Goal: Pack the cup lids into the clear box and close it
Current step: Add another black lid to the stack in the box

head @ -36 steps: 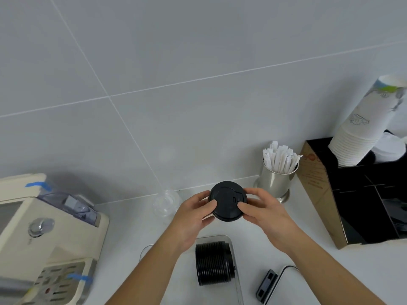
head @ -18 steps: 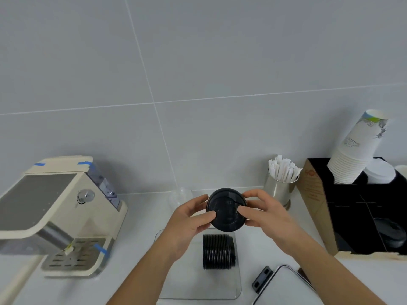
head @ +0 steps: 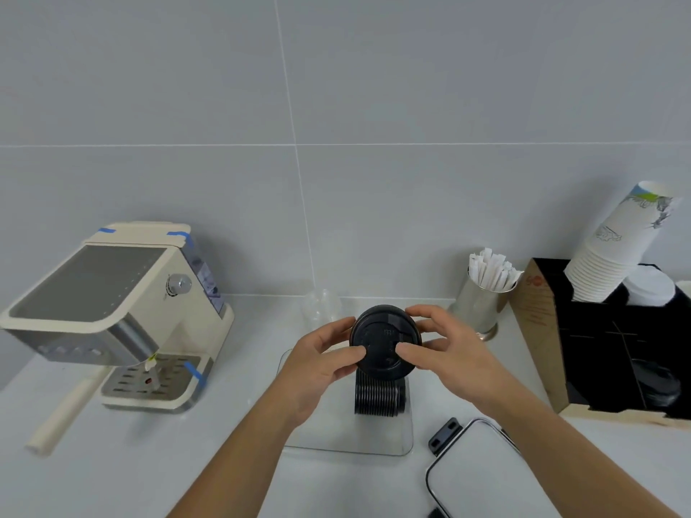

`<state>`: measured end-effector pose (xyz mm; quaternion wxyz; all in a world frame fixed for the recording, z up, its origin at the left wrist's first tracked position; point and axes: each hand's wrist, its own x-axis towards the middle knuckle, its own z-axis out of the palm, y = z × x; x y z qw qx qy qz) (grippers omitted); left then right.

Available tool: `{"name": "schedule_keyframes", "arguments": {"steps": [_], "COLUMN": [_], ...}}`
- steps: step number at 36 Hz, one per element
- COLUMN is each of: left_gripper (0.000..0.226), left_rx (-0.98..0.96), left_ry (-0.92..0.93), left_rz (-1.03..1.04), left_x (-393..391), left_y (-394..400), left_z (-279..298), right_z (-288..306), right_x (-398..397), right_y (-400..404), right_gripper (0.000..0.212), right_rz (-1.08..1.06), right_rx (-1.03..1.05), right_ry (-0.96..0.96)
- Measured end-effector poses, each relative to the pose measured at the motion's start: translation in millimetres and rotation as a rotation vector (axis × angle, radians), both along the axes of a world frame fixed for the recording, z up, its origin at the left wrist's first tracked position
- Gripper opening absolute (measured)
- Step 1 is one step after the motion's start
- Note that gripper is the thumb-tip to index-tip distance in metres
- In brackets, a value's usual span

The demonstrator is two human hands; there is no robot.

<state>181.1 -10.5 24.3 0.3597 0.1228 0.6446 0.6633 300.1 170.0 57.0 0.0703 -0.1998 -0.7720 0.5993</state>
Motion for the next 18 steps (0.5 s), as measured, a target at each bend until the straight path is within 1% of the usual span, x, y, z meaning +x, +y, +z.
{"name": "schedule_keyframes", "arguments": {"steps": [3, 7, 10, 12, 14, 18], "left_gripper": [0.066, 0.060, 0.062, 0.058, 0.055, 0.061], "left_rx": [-0.005, -0.016, -0.027, -0.037, -0.050, -0.089], "left_ry": [-0.012, -0.051, -0.068, -0.065, -0.048, -0.008], "left_rz": [0.016, 0.004, -0.007, -0.005, -0.007, -0.040], "left_x": [3, 7, 10, 13, 15, 17], "left_y": [-7, -14, -20, -23, -26, -30], "left_z": [-4, -10, -16, -20, -22, -26], "right_z": [-1, -7, -15, -21, -28, -40], "right_x": [2, 4, 6, 9, 11, 13], "right_y": [-5, -11, -16, -19, -20, -20], "right_gripper": [0.044, 0.047, 0.049, 0.051, 0.056, 0.069], "right_rz": [0.013, 0.027, 0.036, 0.045, 0.068, 0.112], "right_rx": [0.014, 0.005, 0.006, 0.001, 0.003, 0.016], "right_ry": [-0.030, -0.066, -0.090, -0.112, -0.145, -0.210]}}
